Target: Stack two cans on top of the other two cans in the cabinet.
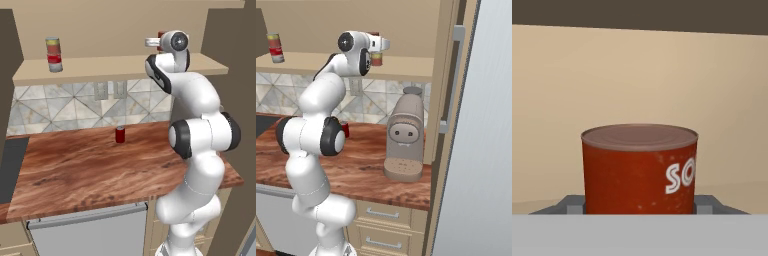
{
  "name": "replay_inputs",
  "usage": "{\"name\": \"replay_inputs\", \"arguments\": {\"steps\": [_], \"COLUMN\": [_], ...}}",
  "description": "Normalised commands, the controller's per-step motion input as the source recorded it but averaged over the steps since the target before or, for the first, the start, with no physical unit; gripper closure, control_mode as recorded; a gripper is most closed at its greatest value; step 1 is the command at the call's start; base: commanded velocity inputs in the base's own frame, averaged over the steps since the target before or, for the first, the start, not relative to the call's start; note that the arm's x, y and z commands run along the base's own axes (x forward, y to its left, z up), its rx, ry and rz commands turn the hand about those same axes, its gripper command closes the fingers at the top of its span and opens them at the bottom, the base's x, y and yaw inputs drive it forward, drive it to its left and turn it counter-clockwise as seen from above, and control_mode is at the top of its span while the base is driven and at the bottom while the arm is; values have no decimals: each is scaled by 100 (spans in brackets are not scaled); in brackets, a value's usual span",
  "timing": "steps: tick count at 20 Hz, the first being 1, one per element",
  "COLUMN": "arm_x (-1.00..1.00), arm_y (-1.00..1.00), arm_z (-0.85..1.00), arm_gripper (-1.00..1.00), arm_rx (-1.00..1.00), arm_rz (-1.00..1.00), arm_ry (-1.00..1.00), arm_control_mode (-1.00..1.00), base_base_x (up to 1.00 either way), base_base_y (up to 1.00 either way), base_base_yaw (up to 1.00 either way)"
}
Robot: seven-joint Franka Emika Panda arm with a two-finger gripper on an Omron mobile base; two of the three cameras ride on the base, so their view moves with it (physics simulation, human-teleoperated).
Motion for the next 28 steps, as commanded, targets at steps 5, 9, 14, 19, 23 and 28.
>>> {"name": "replay_inputs", "arguments": {"steps": [5, 9, 14, 19, 23, 28], "arm_x": [8, 9, 8, 11, 1, 0], "arm_y": [-8, -7, -5, 0, -1, -3], "arm_z": [-3, -4, 0, 0, -1, -4], "arm_gripper": [100, 100, 100, 100, 100, 100], "arm_rx": [0, 0, 0, 0, 0, -1], "arm_rz": [1, 1, 1, 0, 0, 0], "arm_ry": [0, 0, 0, 0, 0, 0], "arm_control_mode": [-100, -100, -100, -100, -100, -100], "base_base_x": [0, 0, 0, 0, 0, 0], "base_base_y": [0, 0, 0, 0, 0, 0], "base_base_yaw": [0, 0, 0, 0, 0, 0]}}
